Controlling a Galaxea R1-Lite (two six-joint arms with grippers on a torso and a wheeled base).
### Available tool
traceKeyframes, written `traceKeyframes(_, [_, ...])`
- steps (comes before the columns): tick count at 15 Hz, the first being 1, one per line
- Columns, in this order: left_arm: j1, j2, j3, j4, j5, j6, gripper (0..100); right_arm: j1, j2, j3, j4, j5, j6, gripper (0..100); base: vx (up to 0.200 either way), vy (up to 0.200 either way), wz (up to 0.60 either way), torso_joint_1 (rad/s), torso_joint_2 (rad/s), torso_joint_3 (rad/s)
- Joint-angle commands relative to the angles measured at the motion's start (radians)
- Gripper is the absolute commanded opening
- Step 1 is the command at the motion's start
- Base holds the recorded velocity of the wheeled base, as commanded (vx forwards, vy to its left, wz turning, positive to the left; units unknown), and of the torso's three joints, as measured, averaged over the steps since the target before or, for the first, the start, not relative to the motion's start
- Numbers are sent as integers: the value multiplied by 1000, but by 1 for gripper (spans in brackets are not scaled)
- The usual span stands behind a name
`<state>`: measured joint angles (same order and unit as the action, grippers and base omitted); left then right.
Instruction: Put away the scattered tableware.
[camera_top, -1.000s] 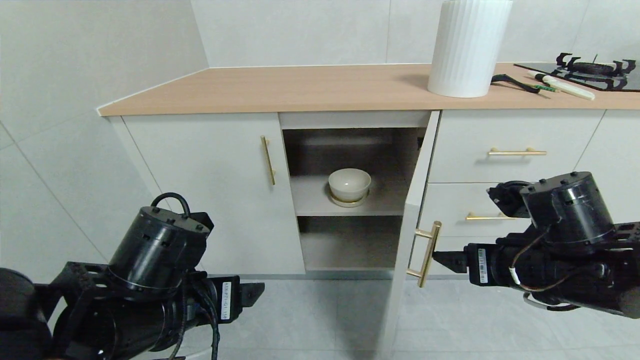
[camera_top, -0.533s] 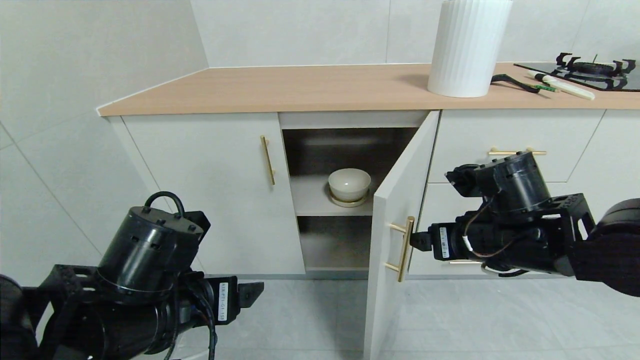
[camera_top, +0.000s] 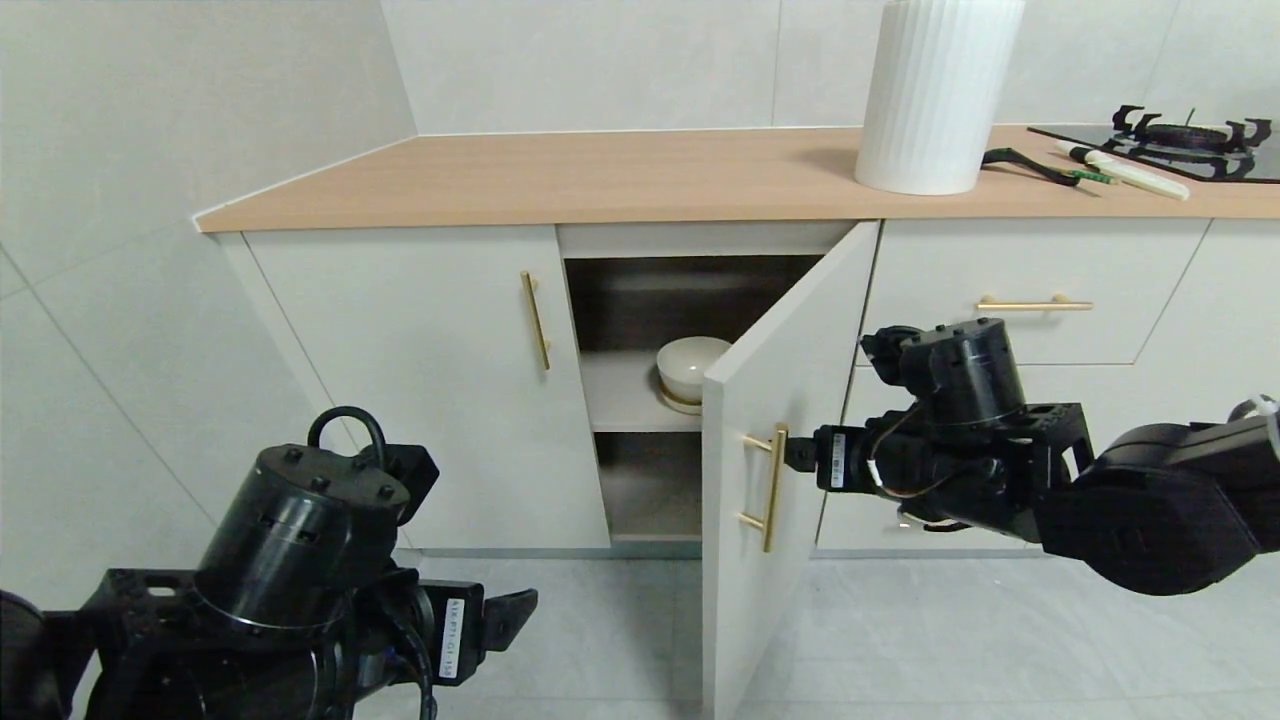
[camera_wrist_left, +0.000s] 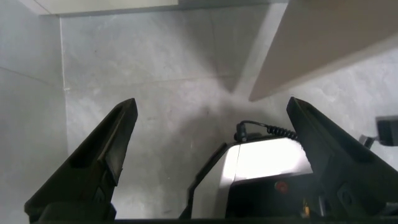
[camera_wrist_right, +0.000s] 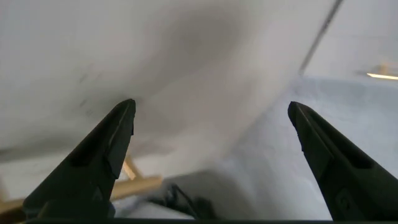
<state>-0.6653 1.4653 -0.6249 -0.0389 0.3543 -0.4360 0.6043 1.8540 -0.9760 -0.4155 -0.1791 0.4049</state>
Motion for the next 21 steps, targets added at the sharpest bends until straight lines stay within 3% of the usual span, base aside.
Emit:
traceKeyframes(1, [0, 6, 2, -1, 0, 0, 100, 0, 63, -3, -49, -3, 23, 100, 0, 0, 0, 0, 0, 0])
traceKeyframes(10, [0, 10, -3, -1, 2, 0, 100, 0, 166, -63, -129, -16, 124, 100, 0, 0, 0, 0, 0, 0])
traceKeyframes(14, [1, 18, -3, -1, 3, -1, 100, 2, 206, -82, -184, -54, 137, 100, 200, 0, 0, 2, 4, 4])
traceKeyframes(21, [0, 18, 1, -1, 3, 0, 100, 0, 217, -104, -186, -59, 163, 100, 0, 0, 0, 0, 0, 0])
